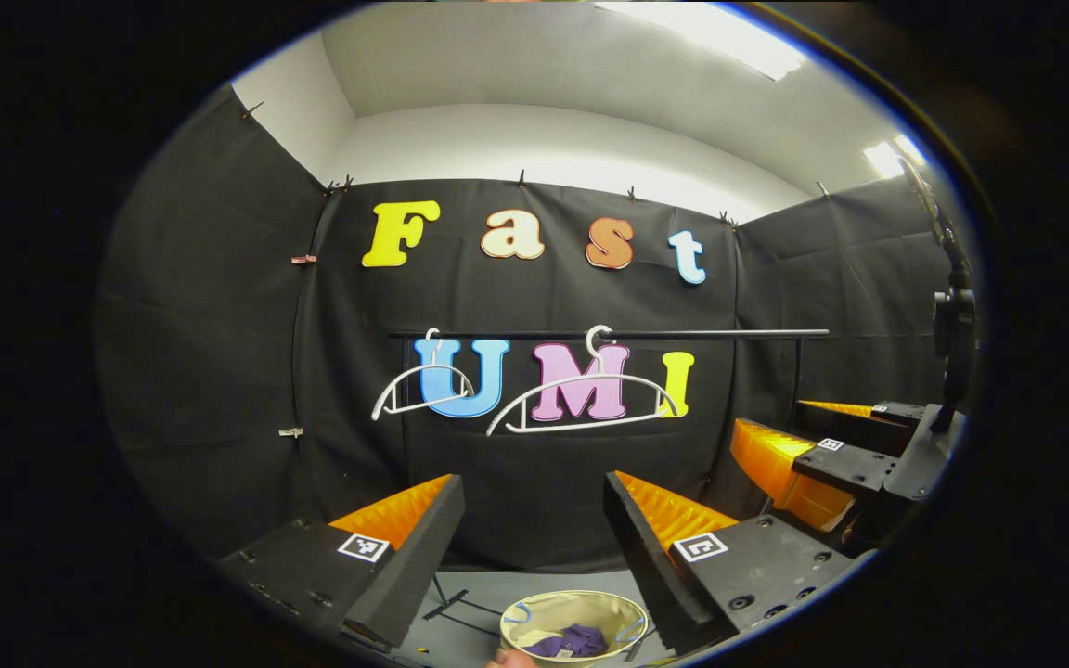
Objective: Grasp the clothes on the hanger with both hands and then place them into the laundry hamper below.
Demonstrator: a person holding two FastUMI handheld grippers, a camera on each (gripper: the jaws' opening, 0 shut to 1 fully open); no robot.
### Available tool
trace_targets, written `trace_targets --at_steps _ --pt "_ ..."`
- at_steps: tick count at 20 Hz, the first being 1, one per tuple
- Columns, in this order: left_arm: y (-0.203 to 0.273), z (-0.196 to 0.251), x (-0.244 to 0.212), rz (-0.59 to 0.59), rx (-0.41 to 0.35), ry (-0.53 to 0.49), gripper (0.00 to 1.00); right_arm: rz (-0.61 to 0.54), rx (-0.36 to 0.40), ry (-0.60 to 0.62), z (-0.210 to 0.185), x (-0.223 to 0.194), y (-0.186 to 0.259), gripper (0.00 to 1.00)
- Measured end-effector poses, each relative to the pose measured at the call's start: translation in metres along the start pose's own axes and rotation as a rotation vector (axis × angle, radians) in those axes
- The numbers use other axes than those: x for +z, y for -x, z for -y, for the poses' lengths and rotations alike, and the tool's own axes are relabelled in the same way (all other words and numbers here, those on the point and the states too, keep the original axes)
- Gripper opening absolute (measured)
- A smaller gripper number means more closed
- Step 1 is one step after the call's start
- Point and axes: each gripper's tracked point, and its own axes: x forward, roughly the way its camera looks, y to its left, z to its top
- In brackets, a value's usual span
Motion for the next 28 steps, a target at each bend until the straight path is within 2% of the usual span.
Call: trace_targets --at_steps 28 --pt "-0.0027 0.0041 -0.0062 -0.008 -0.008 -0.005 0.95 0.005 -0.022 0.003 0.005 -0.0047 0.0031 0.97"
